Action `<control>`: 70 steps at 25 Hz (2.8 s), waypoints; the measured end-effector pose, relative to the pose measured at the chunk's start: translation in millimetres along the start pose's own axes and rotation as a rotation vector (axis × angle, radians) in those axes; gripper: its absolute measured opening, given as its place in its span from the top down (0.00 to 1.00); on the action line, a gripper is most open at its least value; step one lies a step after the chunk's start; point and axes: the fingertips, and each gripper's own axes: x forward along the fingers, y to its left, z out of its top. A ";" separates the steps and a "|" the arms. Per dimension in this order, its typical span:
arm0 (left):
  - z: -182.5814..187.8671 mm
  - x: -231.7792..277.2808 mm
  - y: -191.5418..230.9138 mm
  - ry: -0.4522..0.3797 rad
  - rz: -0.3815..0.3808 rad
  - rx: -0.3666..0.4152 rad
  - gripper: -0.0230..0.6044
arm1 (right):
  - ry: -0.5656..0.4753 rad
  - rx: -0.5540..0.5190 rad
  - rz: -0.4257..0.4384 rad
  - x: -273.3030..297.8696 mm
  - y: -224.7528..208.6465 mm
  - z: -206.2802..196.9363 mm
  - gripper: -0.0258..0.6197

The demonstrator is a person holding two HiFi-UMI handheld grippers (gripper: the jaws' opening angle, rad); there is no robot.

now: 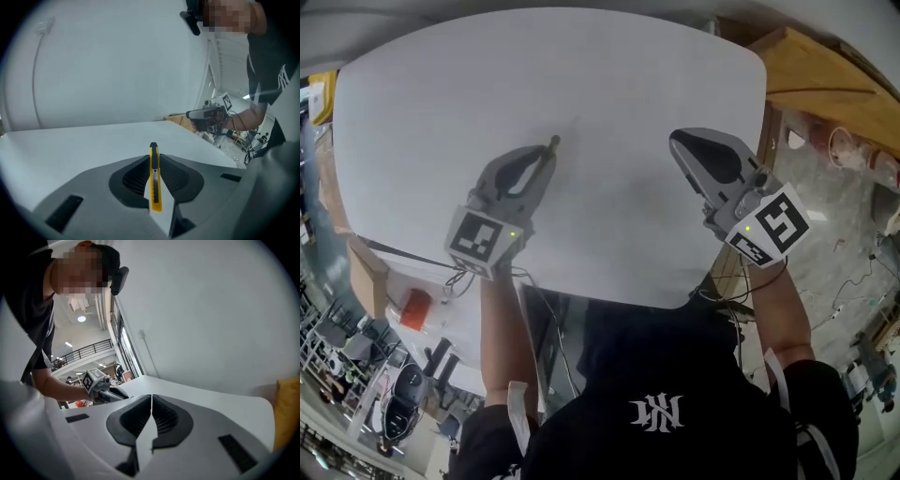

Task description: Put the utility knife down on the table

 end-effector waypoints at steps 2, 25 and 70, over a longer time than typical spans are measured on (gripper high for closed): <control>-8.6 8.0 5.5 0.045 0.012 0.005 0.86 | 0.010 -0.028 -0.015 3.1 -8.2 -6.0 0.95; -46.8 37.6 20.7 0.335 0.087 0.091 0.86 | -0.004 -0.034 0.005 8.2 -6.3 -19.7 0.95; 61.4 -49.9 -43.2 -0.011 0.183 0.174 0.95 | -0.133 -0.023 0.032 -48.5 46.9 81.1 0.95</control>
